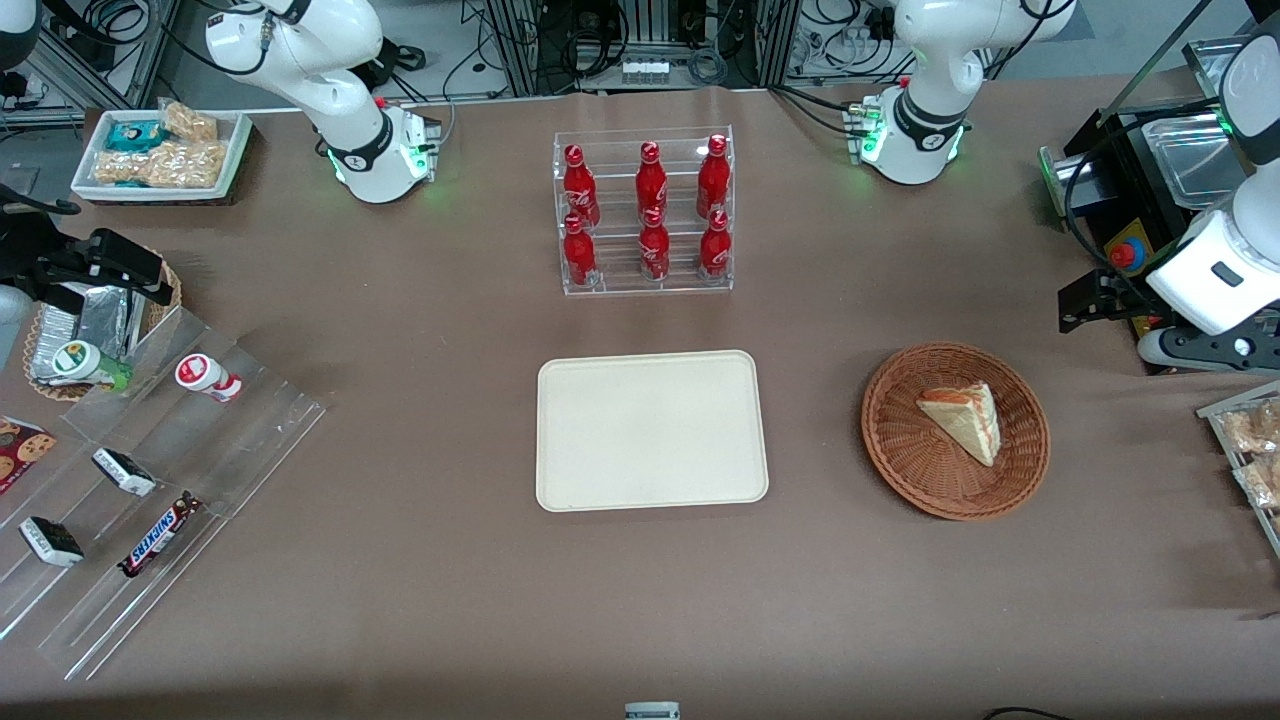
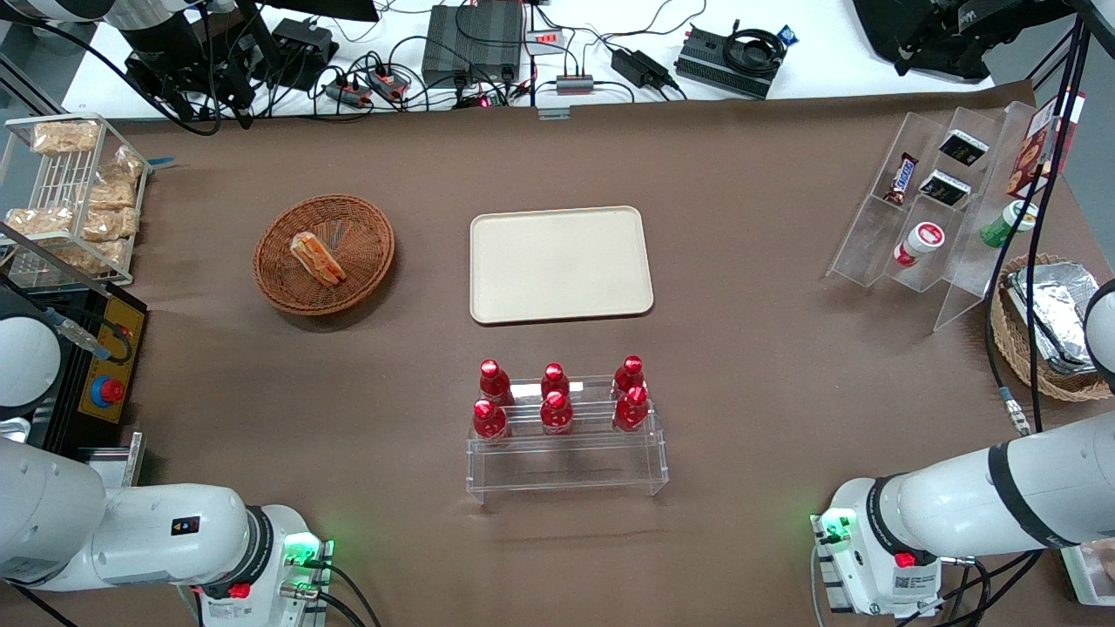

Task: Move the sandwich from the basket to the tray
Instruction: 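Move the left gripper over the sandwich in the wicker basket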

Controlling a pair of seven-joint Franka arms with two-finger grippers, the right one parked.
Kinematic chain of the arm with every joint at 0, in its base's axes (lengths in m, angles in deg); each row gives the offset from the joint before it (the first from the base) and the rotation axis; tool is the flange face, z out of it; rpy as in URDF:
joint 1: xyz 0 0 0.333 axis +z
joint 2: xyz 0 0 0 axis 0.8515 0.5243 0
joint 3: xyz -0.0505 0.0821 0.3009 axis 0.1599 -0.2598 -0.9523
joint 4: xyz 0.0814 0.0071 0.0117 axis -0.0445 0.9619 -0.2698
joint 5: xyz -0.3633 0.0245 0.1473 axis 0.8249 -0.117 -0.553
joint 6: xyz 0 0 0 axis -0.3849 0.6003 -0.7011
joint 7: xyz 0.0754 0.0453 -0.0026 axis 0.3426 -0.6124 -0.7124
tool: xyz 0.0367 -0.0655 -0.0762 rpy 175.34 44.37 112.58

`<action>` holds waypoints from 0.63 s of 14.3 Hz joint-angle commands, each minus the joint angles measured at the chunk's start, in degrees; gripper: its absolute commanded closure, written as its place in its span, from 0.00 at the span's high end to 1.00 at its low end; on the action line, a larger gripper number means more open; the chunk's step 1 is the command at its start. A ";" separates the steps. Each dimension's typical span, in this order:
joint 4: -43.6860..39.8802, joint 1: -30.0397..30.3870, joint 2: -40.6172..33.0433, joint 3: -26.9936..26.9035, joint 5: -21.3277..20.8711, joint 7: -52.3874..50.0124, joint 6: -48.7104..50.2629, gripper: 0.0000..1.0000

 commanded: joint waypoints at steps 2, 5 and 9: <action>1.32 -0.06 -1.46 -0.10 0.61 0.12 -0.44 1.00; 1.84 -0.06 -1.46 -0.10 0.52 0.91 1.66 1.00; 7.11 0.47 0.47 -0.45 0.52 0.03 0.01 1.00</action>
